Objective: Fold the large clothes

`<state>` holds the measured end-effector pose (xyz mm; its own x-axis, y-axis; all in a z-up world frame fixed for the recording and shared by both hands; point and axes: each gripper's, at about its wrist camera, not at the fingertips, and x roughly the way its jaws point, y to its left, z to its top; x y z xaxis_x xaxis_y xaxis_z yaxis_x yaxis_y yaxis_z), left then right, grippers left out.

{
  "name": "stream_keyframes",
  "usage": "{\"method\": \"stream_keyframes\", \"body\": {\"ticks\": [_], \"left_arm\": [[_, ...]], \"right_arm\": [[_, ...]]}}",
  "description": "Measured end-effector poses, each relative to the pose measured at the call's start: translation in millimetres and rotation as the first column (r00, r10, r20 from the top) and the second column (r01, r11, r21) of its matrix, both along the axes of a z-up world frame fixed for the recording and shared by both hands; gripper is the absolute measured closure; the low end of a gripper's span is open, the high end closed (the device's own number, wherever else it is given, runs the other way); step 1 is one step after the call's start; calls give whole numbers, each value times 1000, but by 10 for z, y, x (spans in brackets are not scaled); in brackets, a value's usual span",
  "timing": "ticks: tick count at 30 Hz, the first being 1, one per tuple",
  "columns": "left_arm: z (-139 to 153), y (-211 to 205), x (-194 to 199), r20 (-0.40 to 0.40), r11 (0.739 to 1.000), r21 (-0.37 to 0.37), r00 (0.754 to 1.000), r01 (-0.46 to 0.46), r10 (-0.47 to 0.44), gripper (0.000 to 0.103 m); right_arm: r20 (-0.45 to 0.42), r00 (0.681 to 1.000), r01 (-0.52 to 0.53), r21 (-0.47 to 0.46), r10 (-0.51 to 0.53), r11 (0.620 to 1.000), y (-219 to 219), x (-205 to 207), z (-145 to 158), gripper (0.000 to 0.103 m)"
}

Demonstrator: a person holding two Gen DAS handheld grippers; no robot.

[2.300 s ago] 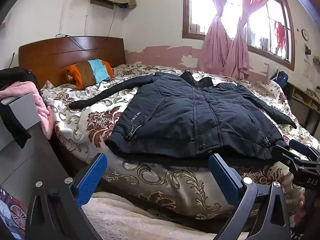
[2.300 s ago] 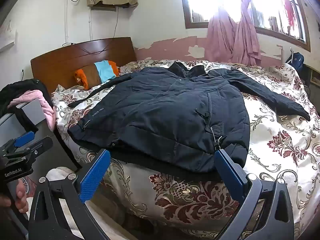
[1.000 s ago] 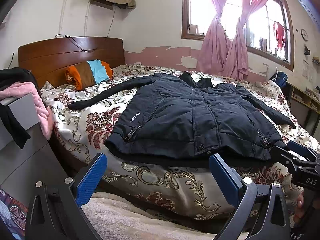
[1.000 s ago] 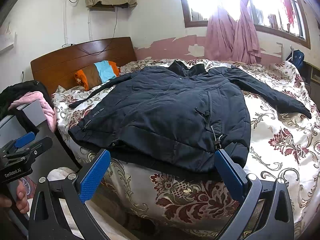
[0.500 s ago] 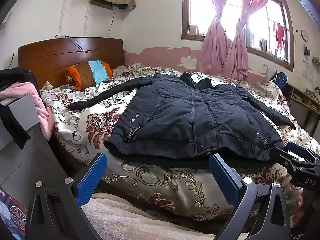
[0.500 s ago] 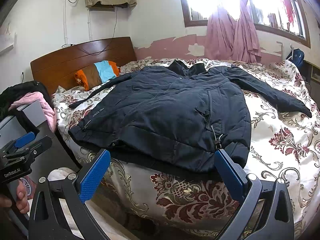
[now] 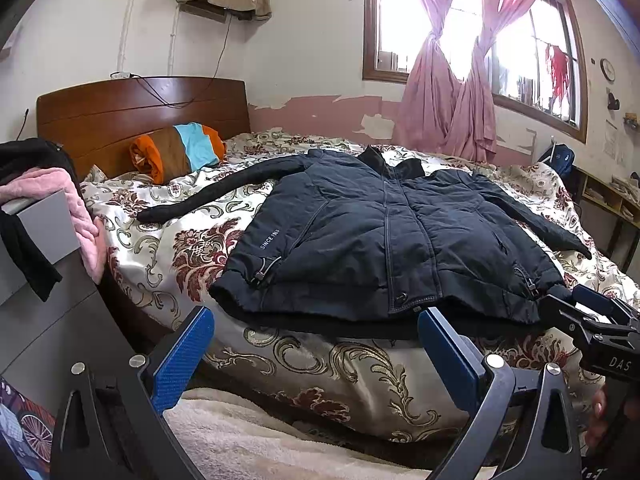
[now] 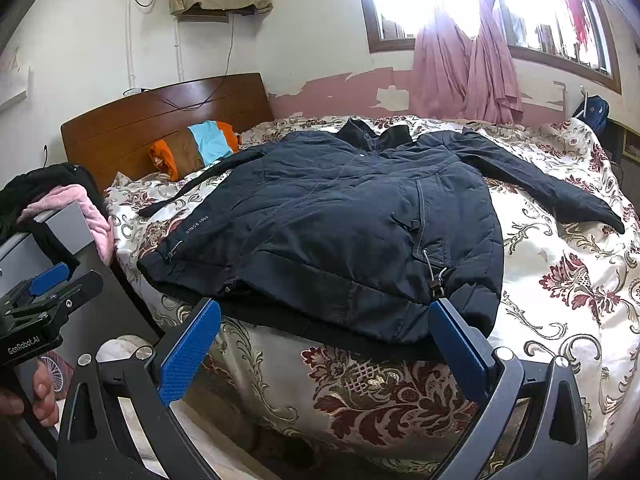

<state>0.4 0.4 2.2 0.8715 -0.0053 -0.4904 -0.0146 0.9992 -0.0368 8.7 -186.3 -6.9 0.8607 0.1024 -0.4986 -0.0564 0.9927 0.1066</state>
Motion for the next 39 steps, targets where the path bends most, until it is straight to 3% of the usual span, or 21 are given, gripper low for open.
{"method": "stream_keyframes", "body": {"ticks": [32, 39], "left_arm": [[84, 15, 65, -18, 1000, 10, 1000, -15, 15, 1], [200, -57, 253, -20, 999, 25, 999, -36, 37, 1]], "right_arm": [[-11, 1000, 10, 25, -10, 1000, -104, -27, -28, 1], [57, 995, 85, 40, -87, 996, -385, 93, 90, 1]]}}
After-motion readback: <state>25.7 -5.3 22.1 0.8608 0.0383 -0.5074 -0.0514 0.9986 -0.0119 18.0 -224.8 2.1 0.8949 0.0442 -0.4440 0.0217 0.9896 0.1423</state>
